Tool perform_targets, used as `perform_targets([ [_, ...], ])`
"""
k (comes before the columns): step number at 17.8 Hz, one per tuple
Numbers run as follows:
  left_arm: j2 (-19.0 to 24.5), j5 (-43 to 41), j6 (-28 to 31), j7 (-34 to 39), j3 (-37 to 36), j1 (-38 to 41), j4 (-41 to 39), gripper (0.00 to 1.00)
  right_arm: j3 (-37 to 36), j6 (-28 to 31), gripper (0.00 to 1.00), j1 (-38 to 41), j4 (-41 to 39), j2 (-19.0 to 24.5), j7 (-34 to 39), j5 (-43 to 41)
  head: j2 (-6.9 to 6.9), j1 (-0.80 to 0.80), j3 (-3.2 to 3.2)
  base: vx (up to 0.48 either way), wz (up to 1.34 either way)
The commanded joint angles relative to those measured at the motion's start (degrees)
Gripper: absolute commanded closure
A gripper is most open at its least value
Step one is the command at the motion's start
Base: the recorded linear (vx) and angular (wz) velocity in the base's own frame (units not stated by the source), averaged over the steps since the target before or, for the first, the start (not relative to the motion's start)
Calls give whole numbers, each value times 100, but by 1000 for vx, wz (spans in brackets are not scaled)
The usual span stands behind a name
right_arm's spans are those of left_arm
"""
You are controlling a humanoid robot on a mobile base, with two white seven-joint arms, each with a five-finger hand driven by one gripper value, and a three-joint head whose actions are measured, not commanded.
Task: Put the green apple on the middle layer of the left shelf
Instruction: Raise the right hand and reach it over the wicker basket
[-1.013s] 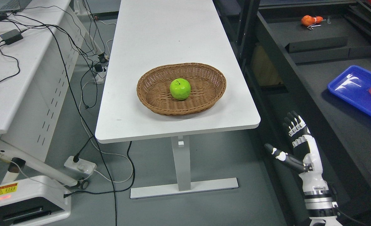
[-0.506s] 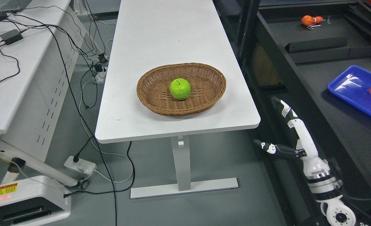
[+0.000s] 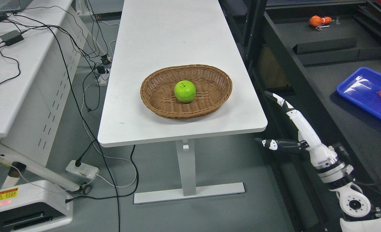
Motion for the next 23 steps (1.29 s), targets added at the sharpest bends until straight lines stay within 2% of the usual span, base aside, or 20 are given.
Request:
perform_targets([
  [1, 100, 0, 2, 2, 0, 0, -4, 0, 183, -205, 0, -65, 1, -405, 13, 53, 0, 0, 0, 0, 0],
  [12, 100, 0, 2, 2, 0, 0, -4, 0, 438, -214, 0, -161, 1, -282, 4, 53, 0, 0, 0, 0, 0],
  [16, 100, 0, 2, 2, 0, 0, -4, 0, 806, -126, 0, -320, 1, -203, 30, 114, 0, 0, 0, 0, 0],
  [23, 100, 0, 2, 2, 0, 0, 5, 0, 816, 655, 0, -443, 10, -211, 30, 509, 0, 0, 0, 0, 0],
])
